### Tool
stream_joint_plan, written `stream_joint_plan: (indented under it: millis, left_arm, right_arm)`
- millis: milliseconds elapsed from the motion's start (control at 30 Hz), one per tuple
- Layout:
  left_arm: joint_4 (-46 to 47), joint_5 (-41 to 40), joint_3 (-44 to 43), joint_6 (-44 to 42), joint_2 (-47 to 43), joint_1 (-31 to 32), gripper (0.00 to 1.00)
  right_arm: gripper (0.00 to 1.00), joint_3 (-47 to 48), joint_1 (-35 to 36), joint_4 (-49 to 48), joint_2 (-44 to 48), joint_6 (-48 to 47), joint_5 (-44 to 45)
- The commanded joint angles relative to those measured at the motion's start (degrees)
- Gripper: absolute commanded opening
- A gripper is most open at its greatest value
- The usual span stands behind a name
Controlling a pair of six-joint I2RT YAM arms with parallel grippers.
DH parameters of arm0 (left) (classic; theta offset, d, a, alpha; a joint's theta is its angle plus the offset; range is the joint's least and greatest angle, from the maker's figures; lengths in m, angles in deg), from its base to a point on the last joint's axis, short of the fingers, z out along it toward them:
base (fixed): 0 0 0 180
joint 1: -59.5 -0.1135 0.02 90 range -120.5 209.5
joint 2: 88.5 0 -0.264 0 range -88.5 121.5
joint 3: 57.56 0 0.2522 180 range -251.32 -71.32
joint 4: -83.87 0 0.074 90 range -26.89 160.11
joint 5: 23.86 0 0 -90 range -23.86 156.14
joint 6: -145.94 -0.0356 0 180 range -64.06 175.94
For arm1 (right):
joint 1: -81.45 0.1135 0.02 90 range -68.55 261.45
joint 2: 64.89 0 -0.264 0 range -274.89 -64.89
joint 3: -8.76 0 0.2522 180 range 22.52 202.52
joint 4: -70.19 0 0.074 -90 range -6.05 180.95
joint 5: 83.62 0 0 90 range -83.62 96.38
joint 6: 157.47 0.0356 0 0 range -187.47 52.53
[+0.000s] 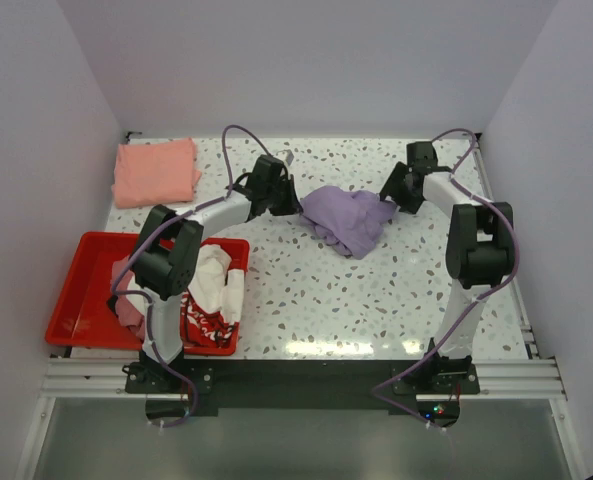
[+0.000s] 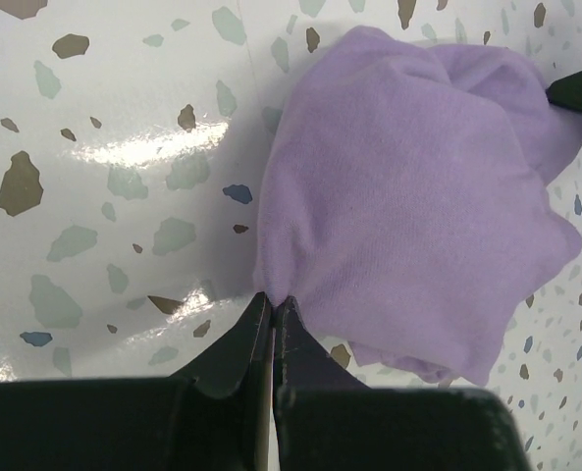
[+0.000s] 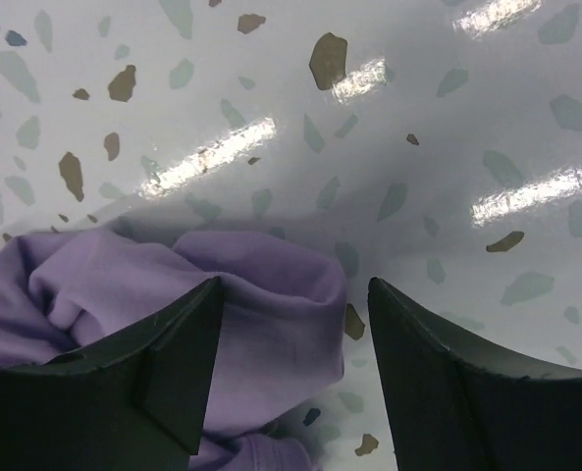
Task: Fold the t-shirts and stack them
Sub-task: Flatten the tshirt out
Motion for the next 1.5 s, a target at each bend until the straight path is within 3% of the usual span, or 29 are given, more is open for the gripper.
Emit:
stream_joint_plan:
  millis: [0,100,133,233,467,600,833,1000,1233,1467]
  left_arm:
    - [2.70,-1.54,-0.06,-2.07,-1.67,0.05,0.00]
    - [2.61,-1.80,-0.32,-2.34,-1.40,-0.03,0.00]
    - [2.52,-1.98,-0.50,-2.43,-1.23,-0.04,0.00]
    - [2.17,-2.24,-1.20,-2.43,-0.96,-0.04,0.00]
    - [-0.11,-7.51,-3.05,-5.23,-5.96,-0.04,0.00]
    - [0.06,-14.45,-1.56,-7.34,-15.62,0.05,0.00]
    - [4.27,-16.74,3.98,-8.49,-33.02,0.14,0.00]
    - [6.03,-14.91,4.51,-10.25,-46.02,1.28,0.00]
    - [6.21,-8.40,4.51,-12.36,-57.19,3.13,0.00]
    - [8.59,-4.35,6.53,-10.87,-62.14,3.30,0.00]
  right_arm:
    - [0.63,2.76,-0.21,-1.41,-1.63,0.67,-2.57]
    - [0.40,1.97,-0.12,-2.12,-1.82,1.20,-4.32]
    - [0.25,1.62,-0.21,-2.21,-1.56,1.12,-4.06]
    - [0.00,-0.75,-0.21,-3.61,0.80,0.77,-3.18]
    - [0.00,-0.94,-0.21,-2.74,11.79,-4.24,-0.29]
    - [0.00,-0.76,-0.21,-0.72,21.98,-8.02,1.74]
    - [0.00,-0.68,-0.21,1.65,40.52,-11.89,3.85]
    - [0.00,2.93,-0.21,5.17,51.67,-14.09,6.05]
    - [0.00,8.54,-0.21,7.10,62.07,-15.76,8.33]
    - [0.00,11.37,-0.21,10.18,66.03,-16.46,10.35]
